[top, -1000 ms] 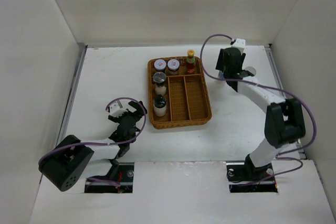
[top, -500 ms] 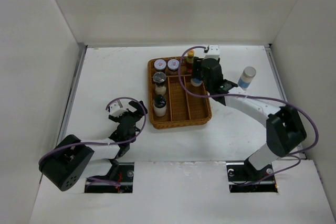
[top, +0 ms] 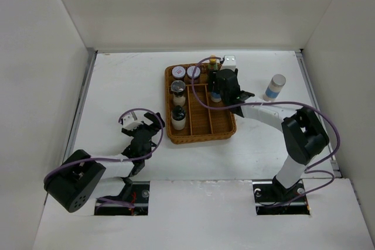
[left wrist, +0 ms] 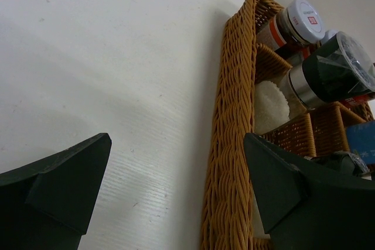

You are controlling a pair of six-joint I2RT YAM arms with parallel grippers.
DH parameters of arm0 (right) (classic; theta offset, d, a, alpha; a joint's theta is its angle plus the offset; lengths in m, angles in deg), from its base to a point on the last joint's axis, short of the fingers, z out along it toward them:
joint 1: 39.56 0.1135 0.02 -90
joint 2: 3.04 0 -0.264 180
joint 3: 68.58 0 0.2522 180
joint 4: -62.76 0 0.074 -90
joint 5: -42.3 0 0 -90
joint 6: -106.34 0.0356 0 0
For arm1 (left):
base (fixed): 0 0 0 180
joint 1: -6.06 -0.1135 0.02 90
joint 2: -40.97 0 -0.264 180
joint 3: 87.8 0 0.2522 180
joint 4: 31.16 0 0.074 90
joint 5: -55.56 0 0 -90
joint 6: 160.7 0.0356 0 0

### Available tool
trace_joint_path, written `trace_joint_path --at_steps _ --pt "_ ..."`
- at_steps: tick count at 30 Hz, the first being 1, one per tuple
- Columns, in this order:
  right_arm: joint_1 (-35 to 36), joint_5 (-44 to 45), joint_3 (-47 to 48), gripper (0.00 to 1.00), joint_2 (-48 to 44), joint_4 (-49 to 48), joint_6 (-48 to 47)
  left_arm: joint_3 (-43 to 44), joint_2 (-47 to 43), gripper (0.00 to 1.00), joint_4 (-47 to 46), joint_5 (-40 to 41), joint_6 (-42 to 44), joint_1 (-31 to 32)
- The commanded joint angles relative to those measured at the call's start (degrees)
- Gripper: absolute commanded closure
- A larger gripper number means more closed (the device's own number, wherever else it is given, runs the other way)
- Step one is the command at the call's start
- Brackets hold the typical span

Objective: Organize the condiment bottles

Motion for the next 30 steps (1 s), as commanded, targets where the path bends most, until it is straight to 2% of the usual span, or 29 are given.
trace_joint_path --at_steps 1,8,14,16,19,24,30 --pt "1.1 0.5 0.5 0.26 -0.1 -6.1 0.8 1.8 0.1 0.0 -2.8 -0.8 -0.7 -0.3" --pt "1.2 1.3 -1.0 0.1 -4.6 -5.5 0.8 1.8 -0.1 0.0 -3.0 -1.3 -0.7 -0.3" --pt "0.8 1.3 -7.6 0.03 -18.6 -3.4 1.0 1.6 -0.7 0.0 -3.0 -1.3 -0.7 -0.2" --pt "-1.8 2.6 -11.3 0.01 -24.4 -2.4 2.1 1.5 -0.9 0.0 -3.0 -1.0 -0.7 -0.2" --pt "-9.8 6.3 -14.8 0.0 -29.3 0.2 4.6 1.6 -0.4 0.0 -3.0 -1.4 -0.7 0.3" --pt "-21.3 11.0 -10.6 0.0 -25.1 9.7 4.9 1.5 -0.9 0.0 -2.8 -1.2 -0.7 0.4" --pt "-28.9 6.0 -7.7 0.0 -17.5 10.4 4.3 1.6 -0.3 0.0 -2.9 -1.3 -0.7 0.3"
